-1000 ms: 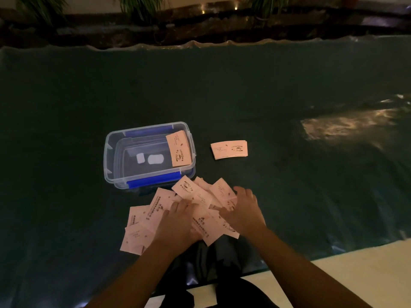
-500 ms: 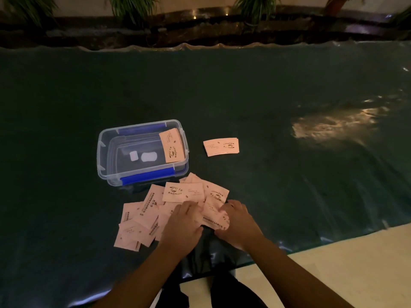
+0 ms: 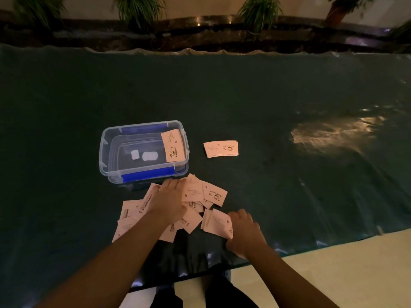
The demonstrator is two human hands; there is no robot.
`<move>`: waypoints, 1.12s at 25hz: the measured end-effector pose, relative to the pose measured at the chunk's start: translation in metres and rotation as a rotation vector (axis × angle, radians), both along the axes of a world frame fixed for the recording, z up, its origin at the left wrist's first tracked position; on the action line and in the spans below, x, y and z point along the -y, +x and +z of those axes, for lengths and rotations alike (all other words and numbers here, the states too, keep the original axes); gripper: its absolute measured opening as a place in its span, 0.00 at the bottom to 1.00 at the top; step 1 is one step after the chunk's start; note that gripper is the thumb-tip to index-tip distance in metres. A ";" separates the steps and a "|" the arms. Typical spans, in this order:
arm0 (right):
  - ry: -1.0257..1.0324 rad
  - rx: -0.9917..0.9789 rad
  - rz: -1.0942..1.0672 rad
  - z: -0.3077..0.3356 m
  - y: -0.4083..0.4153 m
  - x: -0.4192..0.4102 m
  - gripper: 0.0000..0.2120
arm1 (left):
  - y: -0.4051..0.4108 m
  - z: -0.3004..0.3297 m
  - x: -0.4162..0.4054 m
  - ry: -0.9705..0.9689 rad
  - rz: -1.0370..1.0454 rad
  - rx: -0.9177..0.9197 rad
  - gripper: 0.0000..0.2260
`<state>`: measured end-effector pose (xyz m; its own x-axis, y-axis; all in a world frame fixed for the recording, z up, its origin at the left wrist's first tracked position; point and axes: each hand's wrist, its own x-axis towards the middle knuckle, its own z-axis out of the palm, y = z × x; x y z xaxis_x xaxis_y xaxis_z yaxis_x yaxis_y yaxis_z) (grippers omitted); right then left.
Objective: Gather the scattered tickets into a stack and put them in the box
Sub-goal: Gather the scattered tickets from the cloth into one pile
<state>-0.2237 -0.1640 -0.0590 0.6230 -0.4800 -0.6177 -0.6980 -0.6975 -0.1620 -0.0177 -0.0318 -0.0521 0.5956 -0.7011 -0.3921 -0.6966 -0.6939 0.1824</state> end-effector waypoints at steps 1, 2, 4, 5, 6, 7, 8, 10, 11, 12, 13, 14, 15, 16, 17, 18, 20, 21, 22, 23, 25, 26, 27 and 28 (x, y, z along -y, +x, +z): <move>0.012 0.015 -0.033 -0.001 -0.004 0.000 0.41 | 0.003 -0.002 0.004 0.022 -0.014 0.013 0.37; 0.029 0.037 -0.077 -0.001 -0.007 0.002 0.41 | 0.004 -0.003 0.007 0.046 -0.025 0.027 0.36; 0.064 0.077 -0.163 0.000 -0.012 0.005 0.42 | 0.005 -0.004 0.010 0.068 -0.039 0.061 0.36; 0.078 0.094 -0.199 0.000 -0.013 0.007 0.42 | 0.004 -0.005 0.012 0.076 -0.032 0.062 0.36; 0.092 0.110 -0.229 0.000 -0.013 0.008 0.42 | 0.002 -0.006 0.014 0.083 -0.010 0.047 0.36; 0.105 0.127 -0.257 0.000 -0.013 0.010 0.42 | -0.002 -0.005 0.017 0.085 0.025 0.033 0.36; 0.118 0.142 -0.280 0.002 -0.011 0.012 0.42 | -0.007 -0.005 0.020 0.084 0.082 -0.011 0.37; 0.134 0.168 -0.308 0.004 -0.004 0.016 0.42 | -0.016 -0.009 0.023 0.054 0.199 -0.085 0.35; 0.140 0.177 -0.314 0.006 0.002 0.019 0.42 | -0.020 -0.011 0.024 0.045 0.219 -0.130 0.34; 0.144 0.187 -0.318 0.008 0.008 0.022 0.42 | -0.025 -0.008 0.018 0.008 0.239 -0.183 0.32; 0.149 0.195 -0.322 0.009 0.015 0.025 0.41 | -0.030 -0.010 0.027 -0.019 0.260 -0.213 0.30; 0.156 0.204 -0.326 0.011 0.022 0.028 0.40 | -0.034 -0.012 0.030 -0.056 0.353 -0.216 0.28; 0.162 0.210 -0.325 0.013 0.030 0.031 0.39 | -0.040 -0.014 0.031 -0.162 0.486 -0.197 0.26; 0.163 0.214 -0.317 0.013 0.037 0.034 0.37 | -0.043 -0.021 0.030 -0.248 0.541 -0.211 0.25; 0.163 0.215 -0.307 0.014 0.044 0.038 0.36 | -0.041 -0.046 0.033 -0.320 0.578 -0.177 0.25; 0.161 0.215 -0.294 0.015 0.052 0.041 0.36 | -0.037 -0.079 0.043 -0.427 0.659 -0.024 0.23; 0.145 0.210 -0.256 0.018 0.069 0.046 0.37 | -0.039 -0.087 0.042 -0.456 0.838 -0.034 0.11; 0.137 0.195 -0.222 0.018 0.077 0.049 0.38 | -0.047 -0.070 0.021 -0.417 0.760 -0.311 0.06; 0.132 0.179 -0.185 0.017 0.084 0.051 0.39 | -0.058 -0.041 0.001 -0.489 0.768 -0.582 0.09; 0.134 0.165 -0.150 0.017 0.090 0.053 0.40 | -0.056 -0.014 0.016 -0.449 0.830 -0.777 0.09; 0.161 0.142 -0.075 0.017 0.098 0.058 0.42 | -0.060 0.007 0.023 -0.535 0.907 -0.865 0.07; 0.180 0.136 -0.042 0.015 0.102 0.059 0.43 | -0.064 0.012 0.029 -0.550 0.949 -0.913 0.08; 0.196 0.141 -0.036 0.015 0.105 0.061 0.42 | -0.067 0.019 0.033 -0.509 0.963 -0.914 0.09; 0.209 0.152 -0.047 0.014 0.109 0.062 0.40 | -0.069 0.030 0.040 -0.439 0.989 -0.905 0.10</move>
